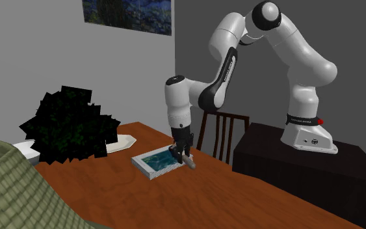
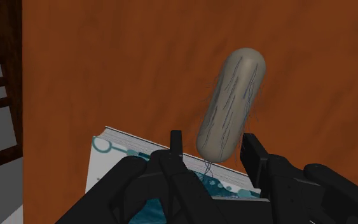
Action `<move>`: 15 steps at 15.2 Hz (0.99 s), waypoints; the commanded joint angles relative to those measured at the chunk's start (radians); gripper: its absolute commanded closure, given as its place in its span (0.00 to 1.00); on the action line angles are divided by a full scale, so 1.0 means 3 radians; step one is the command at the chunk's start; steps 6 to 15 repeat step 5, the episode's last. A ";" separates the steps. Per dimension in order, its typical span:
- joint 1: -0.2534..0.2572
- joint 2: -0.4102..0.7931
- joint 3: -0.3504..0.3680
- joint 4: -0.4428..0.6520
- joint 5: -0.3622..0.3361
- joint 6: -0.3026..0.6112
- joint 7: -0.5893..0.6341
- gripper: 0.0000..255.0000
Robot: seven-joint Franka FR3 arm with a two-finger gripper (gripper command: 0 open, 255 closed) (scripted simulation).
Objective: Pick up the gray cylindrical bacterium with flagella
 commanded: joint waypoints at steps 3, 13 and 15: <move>-0.0053 -0.0150 0.0069 -0.0043 0.0084 -0.0098 -0.0067 1.00; -0.0055 -0.0156 0.0072 -0.0044 0.0088 -0.0102 -0.0069 1.00; -0.0055 -0.0156 0.0072 -0.0044 0.0088 -0.0102 -0.0069 1.00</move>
